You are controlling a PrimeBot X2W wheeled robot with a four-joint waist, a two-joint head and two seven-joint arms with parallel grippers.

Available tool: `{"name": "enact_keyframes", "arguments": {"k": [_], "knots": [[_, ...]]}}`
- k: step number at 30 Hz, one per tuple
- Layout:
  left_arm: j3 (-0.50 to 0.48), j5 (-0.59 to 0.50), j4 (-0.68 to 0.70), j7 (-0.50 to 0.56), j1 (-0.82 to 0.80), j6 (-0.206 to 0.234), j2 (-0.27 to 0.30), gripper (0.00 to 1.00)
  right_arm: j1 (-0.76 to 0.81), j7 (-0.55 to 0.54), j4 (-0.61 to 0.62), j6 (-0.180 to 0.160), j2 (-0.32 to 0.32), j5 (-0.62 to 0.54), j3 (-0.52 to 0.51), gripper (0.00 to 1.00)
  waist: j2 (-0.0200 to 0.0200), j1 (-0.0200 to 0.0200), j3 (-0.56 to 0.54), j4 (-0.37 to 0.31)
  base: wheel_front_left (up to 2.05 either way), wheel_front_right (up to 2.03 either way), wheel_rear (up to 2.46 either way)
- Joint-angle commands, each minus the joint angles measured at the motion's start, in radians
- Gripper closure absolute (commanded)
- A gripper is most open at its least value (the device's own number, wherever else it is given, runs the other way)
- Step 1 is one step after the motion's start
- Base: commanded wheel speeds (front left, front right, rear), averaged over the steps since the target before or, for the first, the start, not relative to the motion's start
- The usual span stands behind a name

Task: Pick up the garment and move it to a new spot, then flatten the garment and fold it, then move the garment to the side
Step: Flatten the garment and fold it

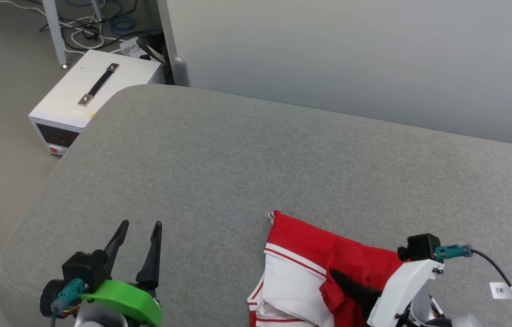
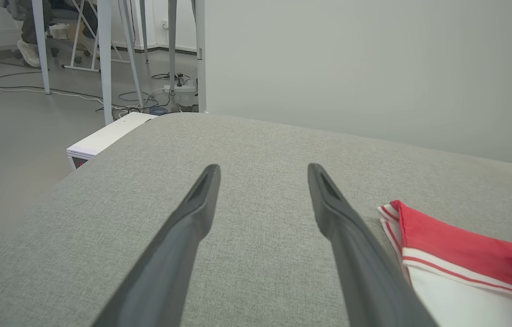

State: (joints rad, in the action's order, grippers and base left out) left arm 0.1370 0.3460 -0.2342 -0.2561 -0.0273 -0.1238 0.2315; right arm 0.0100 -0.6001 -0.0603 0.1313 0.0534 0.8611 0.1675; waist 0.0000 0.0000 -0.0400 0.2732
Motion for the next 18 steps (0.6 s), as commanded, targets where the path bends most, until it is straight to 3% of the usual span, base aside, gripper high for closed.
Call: {"name": "enact_keyframes", "arguments": {"k": [1,10,18], "knots": [[0.001,0.004,0.002,-0.006,-0.005,-0.005,0.001,0.00,-0.029,0.025,-0.023,-0.001,-0.003,0.012,0.020,1.00,0.0000,0.0000,0.020,0.026,0.00,0.00,0.00],[-0.006,0.001,-0.005,-0.006,-0.026,-0.005,-0.006,0.00,-0.140,0.134,-0.209,-0.001,-0.003,0.055,0.140,1.00,0.0000,0.0000,0.045,0.055,0.00,0.00,0.00],[0.000,-0.005,-0.017,-0.006,-0.032,-0.006,-0.023,0.00,-0.240,0.241,-0.368,-0.001,-0.003,0.066,0.182,1.00,0.0000,0.0000,0.057,0.069,0.00,0.00,0.00]]}}
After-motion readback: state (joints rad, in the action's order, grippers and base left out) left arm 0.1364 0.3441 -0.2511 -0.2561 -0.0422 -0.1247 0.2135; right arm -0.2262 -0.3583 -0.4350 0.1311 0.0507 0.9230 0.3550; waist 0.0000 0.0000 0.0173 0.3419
